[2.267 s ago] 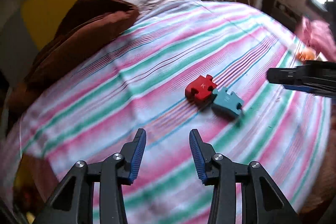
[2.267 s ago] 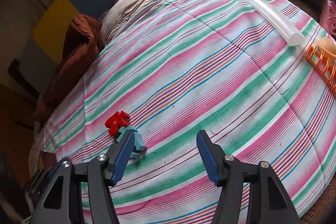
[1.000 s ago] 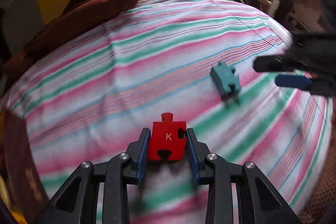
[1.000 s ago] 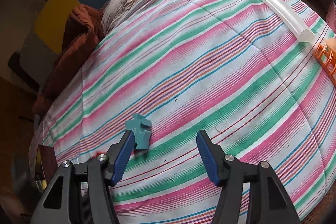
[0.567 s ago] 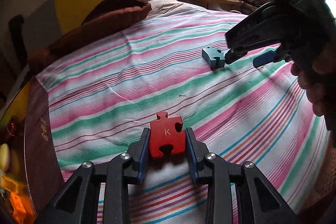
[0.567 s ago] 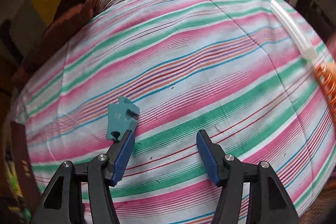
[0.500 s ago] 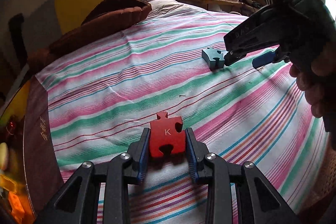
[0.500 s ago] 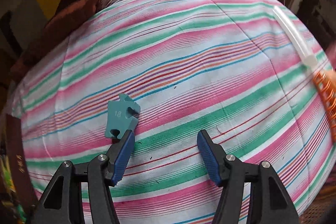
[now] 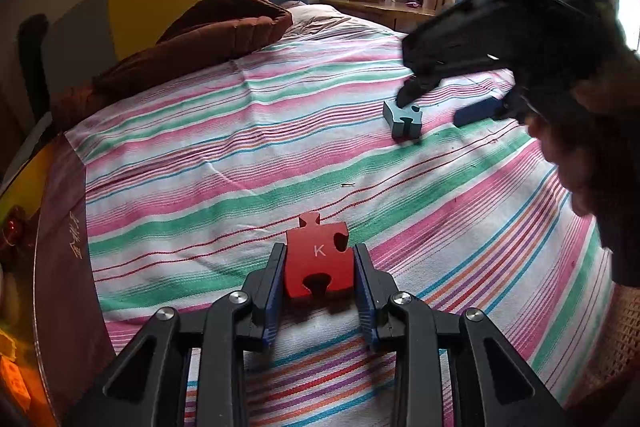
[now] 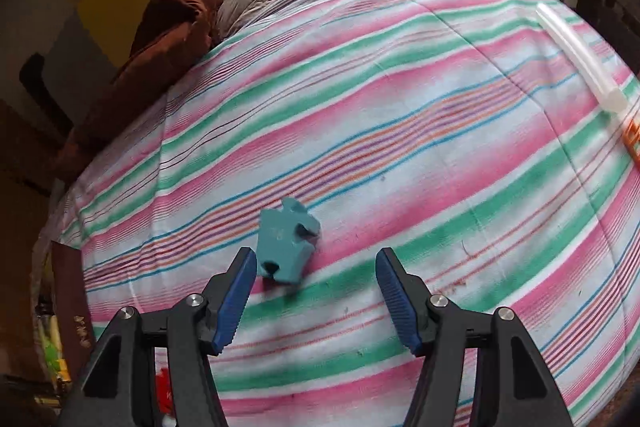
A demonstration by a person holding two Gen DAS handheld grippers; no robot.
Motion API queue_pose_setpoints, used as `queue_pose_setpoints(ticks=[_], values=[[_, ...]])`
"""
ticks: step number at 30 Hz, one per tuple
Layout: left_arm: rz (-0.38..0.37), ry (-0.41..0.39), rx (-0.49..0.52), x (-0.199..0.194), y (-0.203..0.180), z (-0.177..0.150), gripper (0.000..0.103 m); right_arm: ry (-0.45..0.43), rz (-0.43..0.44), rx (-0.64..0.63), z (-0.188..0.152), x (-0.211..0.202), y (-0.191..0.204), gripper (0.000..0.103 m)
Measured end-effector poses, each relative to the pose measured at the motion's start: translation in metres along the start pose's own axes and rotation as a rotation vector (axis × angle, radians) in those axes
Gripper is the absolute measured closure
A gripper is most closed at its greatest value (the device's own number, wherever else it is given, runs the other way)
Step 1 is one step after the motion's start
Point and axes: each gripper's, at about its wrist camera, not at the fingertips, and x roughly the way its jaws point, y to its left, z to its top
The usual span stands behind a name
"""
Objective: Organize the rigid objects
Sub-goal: 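Grasp the red K puzzle piece with left tool while right tool grasps teal piece, then carry the red K puzzle piece into the tray and open the left tool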
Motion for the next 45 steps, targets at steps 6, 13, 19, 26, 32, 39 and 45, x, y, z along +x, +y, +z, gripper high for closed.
queue_pose_setpoints(ticks=[6,13,19,26,32,39,45], values=[[-0.012,0.000,-0.011,0.001,0.001,0.001,0.070,0.031,-0.183,-0.192,0.009,0.030,0.040,0.066],[-0.023,0.001,-0.021,0.001,0.002,0.000,0.070,0.065,-0.113,-0.535,-0.050,0.015,0.072,0.069],[-0.023,0.034,-0.020,-0.001,0.003,0.005,0.071,0.013,-0.033,-0.491,-0.059,0.014,0.057,0.069],[-0.029,0.014,-0.045,-0.037,0.008,0.011,0.071,-0.054,-0.083,-0.612,-0.068,0.014,0.064,0.069],[-0.025,-0.029,-0.096,-0.080,0.023,0.018,0.071,-0.063,-0.070,-0.605,-0.065,0.017,0.064,0.069],[0.060,-0.071,-0.140,-0.116,0.057,0.018,0.071,-0.080,-0.086,-0.622,-0.072,0.015,0.066,0.069],[0.136,-0.079,-0.191,-0.133,0.086,0.011,0.071,-0.094,-0.102,-0.639,-0.075,0.015,0.069,0.069]])
